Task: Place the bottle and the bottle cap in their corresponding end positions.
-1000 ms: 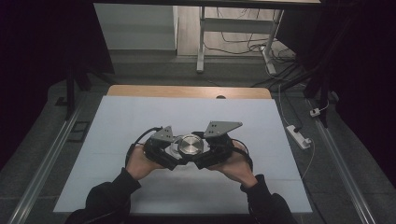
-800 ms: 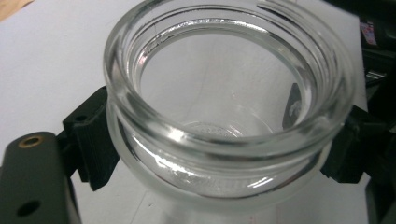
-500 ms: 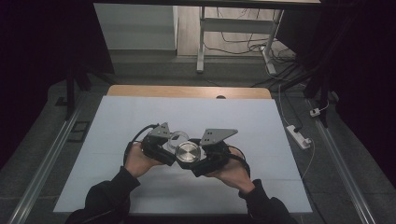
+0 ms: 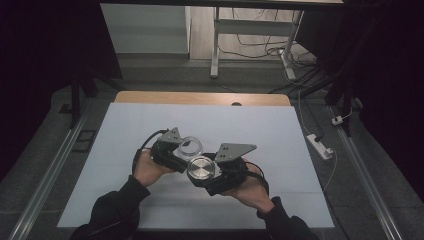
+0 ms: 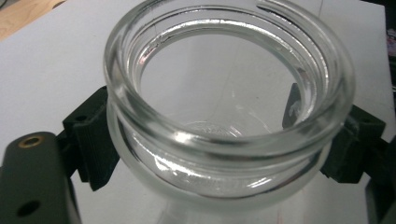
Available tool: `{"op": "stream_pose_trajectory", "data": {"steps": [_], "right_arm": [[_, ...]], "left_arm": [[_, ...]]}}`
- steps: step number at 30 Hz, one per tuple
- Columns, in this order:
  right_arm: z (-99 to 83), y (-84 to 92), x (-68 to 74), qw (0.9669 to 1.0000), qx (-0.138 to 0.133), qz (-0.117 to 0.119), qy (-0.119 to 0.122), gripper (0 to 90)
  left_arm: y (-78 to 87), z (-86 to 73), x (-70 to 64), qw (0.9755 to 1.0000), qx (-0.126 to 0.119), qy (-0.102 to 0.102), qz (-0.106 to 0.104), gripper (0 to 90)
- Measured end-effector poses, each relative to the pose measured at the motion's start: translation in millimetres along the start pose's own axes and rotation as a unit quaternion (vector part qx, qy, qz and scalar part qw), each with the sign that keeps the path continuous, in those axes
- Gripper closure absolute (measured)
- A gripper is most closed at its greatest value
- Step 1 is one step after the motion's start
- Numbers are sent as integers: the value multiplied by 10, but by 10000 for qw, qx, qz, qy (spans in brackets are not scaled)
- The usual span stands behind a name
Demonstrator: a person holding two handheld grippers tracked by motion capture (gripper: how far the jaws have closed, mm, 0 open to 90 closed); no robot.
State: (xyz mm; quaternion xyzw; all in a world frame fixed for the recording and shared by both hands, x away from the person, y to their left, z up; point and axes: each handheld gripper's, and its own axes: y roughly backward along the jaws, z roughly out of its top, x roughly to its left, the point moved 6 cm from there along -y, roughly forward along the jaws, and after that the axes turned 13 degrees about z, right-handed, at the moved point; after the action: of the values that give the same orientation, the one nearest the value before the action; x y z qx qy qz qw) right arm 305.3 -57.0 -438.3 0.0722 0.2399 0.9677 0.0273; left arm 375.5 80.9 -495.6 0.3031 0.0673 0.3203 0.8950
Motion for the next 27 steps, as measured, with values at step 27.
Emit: {"op": "stream_pose_trajectory", "data": {"steps": [27], "right_arm": [[-525, -123, 78, 9998, 139, -119, -27, 189]], "left_arm": [[-365, 177, 109, 9998, -88, -33, 153, 153]]}}
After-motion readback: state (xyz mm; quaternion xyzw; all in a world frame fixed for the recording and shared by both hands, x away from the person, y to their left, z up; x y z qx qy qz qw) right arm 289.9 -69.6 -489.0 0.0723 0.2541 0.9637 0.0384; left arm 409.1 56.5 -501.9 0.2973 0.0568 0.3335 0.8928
